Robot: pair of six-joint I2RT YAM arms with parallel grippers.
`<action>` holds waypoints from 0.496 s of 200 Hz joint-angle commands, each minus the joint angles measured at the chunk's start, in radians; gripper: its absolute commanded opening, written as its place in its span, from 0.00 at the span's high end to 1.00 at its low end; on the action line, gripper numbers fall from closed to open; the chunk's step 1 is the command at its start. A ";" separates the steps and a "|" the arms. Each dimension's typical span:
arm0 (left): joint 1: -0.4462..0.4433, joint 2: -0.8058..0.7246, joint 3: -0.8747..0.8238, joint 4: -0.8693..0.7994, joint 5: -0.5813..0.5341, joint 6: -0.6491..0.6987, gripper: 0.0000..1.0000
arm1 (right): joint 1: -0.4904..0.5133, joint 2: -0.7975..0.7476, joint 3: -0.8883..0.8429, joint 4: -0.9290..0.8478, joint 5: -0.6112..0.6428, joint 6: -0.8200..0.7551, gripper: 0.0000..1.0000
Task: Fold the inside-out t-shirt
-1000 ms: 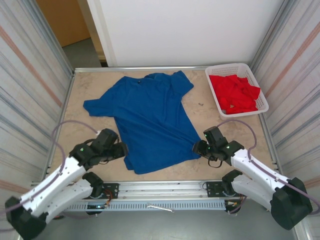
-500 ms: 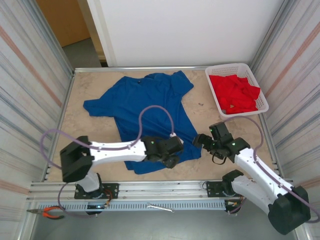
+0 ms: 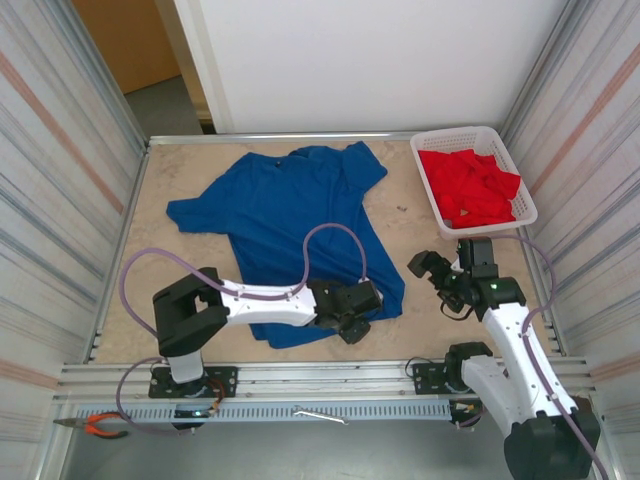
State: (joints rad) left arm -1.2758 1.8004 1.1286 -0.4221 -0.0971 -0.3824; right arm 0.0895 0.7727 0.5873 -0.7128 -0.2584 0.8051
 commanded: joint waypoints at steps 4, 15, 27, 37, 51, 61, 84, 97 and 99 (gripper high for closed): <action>-0.007 0.024 0.008 0.026 0.003 -0.013 0.53 | -0.025 0.002 0.001 -0.011 -0.072 -0.014 0.01; -0.007 0.035 0.008 0.024 -0.003 -0.019 0.55 | -0.031 -0.002 -0.002 -0.008 -0.079 -0.013 0.01; -0.007 0.045 0.008 0.021 -0.010 -0.025 0.58 | -0.033 -0.009 -0.006 -0.006 -0.087 -0.013 0.01; -0.007 0.053 0.007 0.020 -0.014 -0.028 0.63 | -0.035 -0.016 -0.007 -0.005 -0.095 -0.014 0.01; -0.007 0.063 0.005 0.020 -0.019 -0.029 0.68 | -0.034 -0.025 -0.007 -0.005 -0.100 -0.013 0.01; -0.007 0.067 0.002 0.020 -0.024 -0.029 0.70 | -0.034 -0.032 -0.010 -0.006 -0.106 -0.012 0.01; -0.008 0.071 0.001 0.017 -0.037 -0.028 0.89 | -0.035 -0.054 -0.016 -0.010 -0.115 -0.012 0.01; -0.007 0.061 0.001 0.016 -0.049 -0.029 1.00 | -0.036 -0.071 -0.020 -0.009 -0.129 -0.011 0.01; -0.007 0.060 0.001 0.014 -0.051 -0.029 1.00 | -0.036 -0.073 -0.020 -0.008 -0.130 -0.010 0.01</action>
State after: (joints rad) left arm -1.2766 1.8500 1.1286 -0.4011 -0.1200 -0.4099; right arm 0.0628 0.7341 0.5823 -0.7120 -0.3481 0.8021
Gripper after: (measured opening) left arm 0.060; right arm 0.996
